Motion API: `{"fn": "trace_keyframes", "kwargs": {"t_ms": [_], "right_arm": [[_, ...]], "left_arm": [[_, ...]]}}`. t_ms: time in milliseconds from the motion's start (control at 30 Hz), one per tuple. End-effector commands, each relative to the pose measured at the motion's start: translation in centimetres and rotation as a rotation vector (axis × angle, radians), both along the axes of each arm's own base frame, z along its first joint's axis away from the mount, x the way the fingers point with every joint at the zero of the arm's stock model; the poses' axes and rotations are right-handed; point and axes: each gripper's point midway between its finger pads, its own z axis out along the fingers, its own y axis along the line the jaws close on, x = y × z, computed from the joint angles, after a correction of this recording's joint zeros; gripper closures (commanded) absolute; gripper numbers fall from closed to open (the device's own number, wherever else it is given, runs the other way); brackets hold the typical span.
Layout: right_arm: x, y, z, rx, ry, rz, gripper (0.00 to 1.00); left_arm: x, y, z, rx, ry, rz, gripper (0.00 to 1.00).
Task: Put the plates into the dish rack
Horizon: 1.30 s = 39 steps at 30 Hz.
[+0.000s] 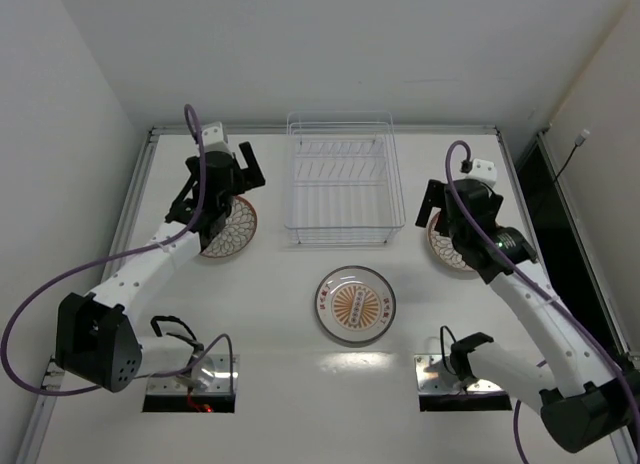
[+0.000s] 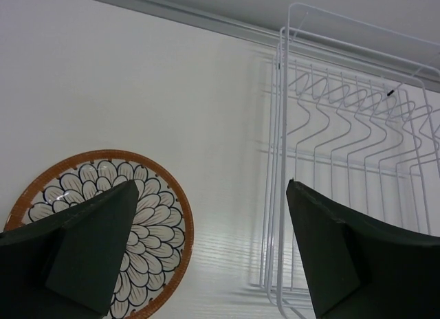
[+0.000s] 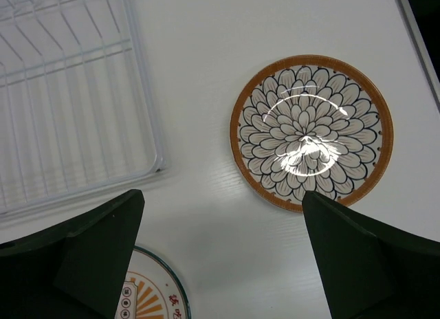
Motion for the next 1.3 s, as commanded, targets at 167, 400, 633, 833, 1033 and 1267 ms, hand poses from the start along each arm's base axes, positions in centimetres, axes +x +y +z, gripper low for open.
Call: {"fn": "trace_keyframes", "kwargs": {"t_ms": [167,400,633,833,1033,1267], "right_arm": [[-1.3,-0.9,-0.3,0.01,-0.082,0.016,0.0],[-1.5,-6.7,-2.6,0.022,0.029,-0.203,0.0],[-0.3,-12.0,-8.6,0.207,0.139,-0.284,0.0],[-0.3,-13.5,-12.1,0.459,0.128,-0.286,0.0],[-0.9,-14.7,-13.7,0.526,0.16,-0.328,0.0],[-1.7,-13.7,-17.9,0.673,0.222,-0.337,0.05]], "left_arm": [[0.7,-3.0,0.3,-0.076,0.018,-0.117,0.12],[0.0,-2.5,1.2,-0.062,-0.016,-0.113,0.12],[0.0,-2.4,1.2,-0.052,-0.016,-0.115,0.1],[0.0,-2.0,0.8,-0.035,-0.009,-0.1,0.09],[-0.6,-2.8,2.0,-0.047,-0.036,-0.136,0.09],[-1.0,-2.3,2.3,-0.045,-0.047,-0.117,0.08]]}}
